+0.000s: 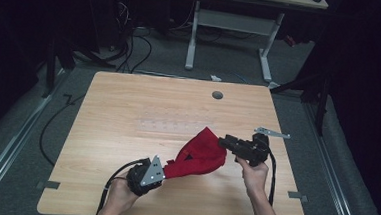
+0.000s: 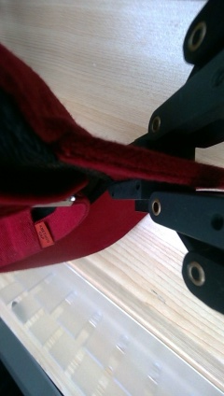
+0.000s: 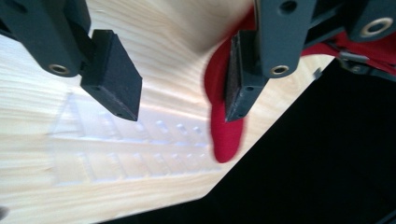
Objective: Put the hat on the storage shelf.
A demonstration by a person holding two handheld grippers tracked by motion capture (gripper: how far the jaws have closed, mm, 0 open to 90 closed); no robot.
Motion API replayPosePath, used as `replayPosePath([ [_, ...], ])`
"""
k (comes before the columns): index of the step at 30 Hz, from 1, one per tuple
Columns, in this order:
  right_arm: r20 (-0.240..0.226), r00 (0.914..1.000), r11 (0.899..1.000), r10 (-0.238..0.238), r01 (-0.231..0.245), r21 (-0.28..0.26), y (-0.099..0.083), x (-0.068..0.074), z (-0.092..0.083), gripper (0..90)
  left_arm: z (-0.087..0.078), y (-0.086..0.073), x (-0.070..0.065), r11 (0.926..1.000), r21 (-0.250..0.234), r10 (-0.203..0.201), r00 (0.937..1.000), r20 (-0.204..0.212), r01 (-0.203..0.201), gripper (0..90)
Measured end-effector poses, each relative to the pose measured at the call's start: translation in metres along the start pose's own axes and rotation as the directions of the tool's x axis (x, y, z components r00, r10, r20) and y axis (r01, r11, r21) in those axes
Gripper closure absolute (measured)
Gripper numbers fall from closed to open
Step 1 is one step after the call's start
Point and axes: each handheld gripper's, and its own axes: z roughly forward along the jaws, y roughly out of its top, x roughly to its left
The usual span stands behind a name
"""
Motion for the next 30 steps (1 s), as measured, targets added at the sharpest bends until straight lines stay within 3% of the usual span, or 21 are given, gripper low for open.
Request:
replayPosePath([
  [4, 0.019, 0.9998, 1.0, 0.01, -0.01, -0.012, -0.007, -0.01, -0.005, 45.0, -0.001, 0.001, 0.005, 0.9993, -0.004, -0.037, 0.9992, -0.018, 0.037, 86.1],
  [8, 0.066, 0.9973, 0.999, 0.032, -0.031, -0.019, -0.02, -0.023, -0.007, 43.4, -0.009, 0.006, 0.012, 0.9952, -0.054, -0.083, 0.9962, -0.025, 0.082, 86.1],
  [11, 0.17, 0.985, 0.999, -0.032, 0.028, 0.028, -0.03, -0.027, -0.004, 42.9, -0.015, 0.012, 0.016, 0.9896, -0.09, -0.115, 0.9931, -0.025, 0.112, 86.0],
  [13, 0.258, 0.9595, 0.992, -0.114, 0.094, 0.088, -0.039, -0.029, 0.002, 42.2, -0.016, 0.016, 0.02, 0.9846, -0.111, -0.139, 0.9897, -0.032, 0.135, 86.0],
  [16, 0.366, 0.9053, 0.972, -0.215, 0.161, 0.173, -0.053, -0.034, 0.012, 41.7, -0.016, 0.02, 0.029, 0.9719, -0.149, -0.192, 0.98, -0.052, 0.182, 86.0],
  [19, 0.423, 0.8602, 0.95, -0.285, 0.195, 0.242, -0.063, -0.037, 0.02, 40.4, -0.018, 0.024, 0.038, 0.9549, -0.187, -0.247, 0.9668, -0.067, 0.231, 86.0],
  [21, 0.446, 0.8362, 0.938, -0.32, 0.211, 0.276, -0.066, -0.037, 0.023, 39.7, -0.02, 0.026, 0.043, 0.9427, -0.211, -0.279, 0.9578, -0.07, 0.259, 86.0],
  [23, 0.462, 0.8195, 0.93, -0.34, 0.221, 0.293, -0.068, -0.038, 0.025, 38.6, -0.021, 0.028, 0.048, 0.9343, -0.225, -0.299, 0.9512, -0.075, 0.276, 86.0],
  [24, 0.465, 0.8163, 0.93, -0.342, 0.222, 0.293, -0.069, -0.038, 0.025, 38.0, -0.021, 0.029, 0.05, 0.931, -0.23, -0.307, 0.9484, -0.077, 0.283, 86.0],
  [30, 0.474, 0.8117, 0.931, -0.341, 0.221, 0.292, -0.069, -0.037, 0.026, 36.4, -0.021, 0.038, 0.058, 0.9168, -0.265, -0.33, 0.9403, -0.083, 0.298, 86.0],
])
